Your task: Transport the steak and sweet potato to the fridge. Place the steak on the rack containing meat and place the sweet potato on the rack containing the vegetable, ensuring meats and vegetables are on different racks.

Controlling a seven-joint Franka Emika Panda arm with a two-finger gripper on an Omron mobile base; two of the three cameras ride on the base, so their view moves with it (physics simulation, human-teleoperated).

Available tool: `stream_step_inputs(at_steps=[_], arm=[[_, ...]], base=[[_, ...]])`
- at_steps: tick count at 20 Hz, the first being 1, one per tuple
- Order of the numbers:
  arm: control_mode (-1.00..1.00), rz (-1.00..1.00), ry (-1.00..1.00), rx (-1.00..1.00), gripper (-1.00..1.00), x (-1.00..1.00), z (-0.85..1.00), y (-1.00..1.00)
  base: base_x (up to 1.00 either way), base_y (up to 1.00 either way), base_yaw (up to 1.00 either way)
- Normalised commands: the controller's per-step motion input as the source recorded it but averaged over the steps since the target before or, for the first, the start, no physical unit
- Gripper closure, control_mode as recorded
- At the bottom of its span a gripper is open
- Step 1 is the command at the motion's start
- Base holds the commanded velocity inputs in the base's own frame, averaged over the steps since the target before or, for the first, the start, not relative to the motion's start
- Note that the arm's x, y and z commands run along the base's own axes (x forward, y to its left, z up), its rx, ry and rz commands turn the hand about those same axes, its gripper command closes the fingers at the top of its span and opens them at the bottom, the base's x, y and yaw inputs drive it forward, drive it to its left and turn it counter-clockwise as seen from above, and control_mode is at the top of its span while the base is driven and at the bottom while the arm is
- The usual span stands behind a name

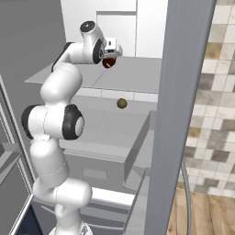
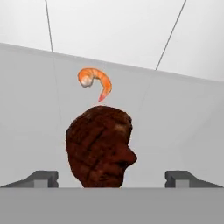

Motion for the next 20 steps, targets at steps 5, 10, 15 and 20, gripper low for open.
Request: stream_step_inputs(at_steps=[5,10,15,20], arm=[[-1.0,-0.02,-0.08,0.0,-1.0,-0.26,-0.07,0.0],[-1.0,-0.09,-0.21,0.06,-1.0,-0.94,0.06,0.0],[-1.0,-0.14,-0.04,0.14,-1.0,-1.0,-0.04,0.0],[-1.0,-0.08,0.0,0.13,-1.0,-1.0,0.24,0.0]], base=[[0.0,0.0,0.0],[0.0,0.0,0.0],[0.0,0.0,0.0],[0.0,0.0,0.0]])
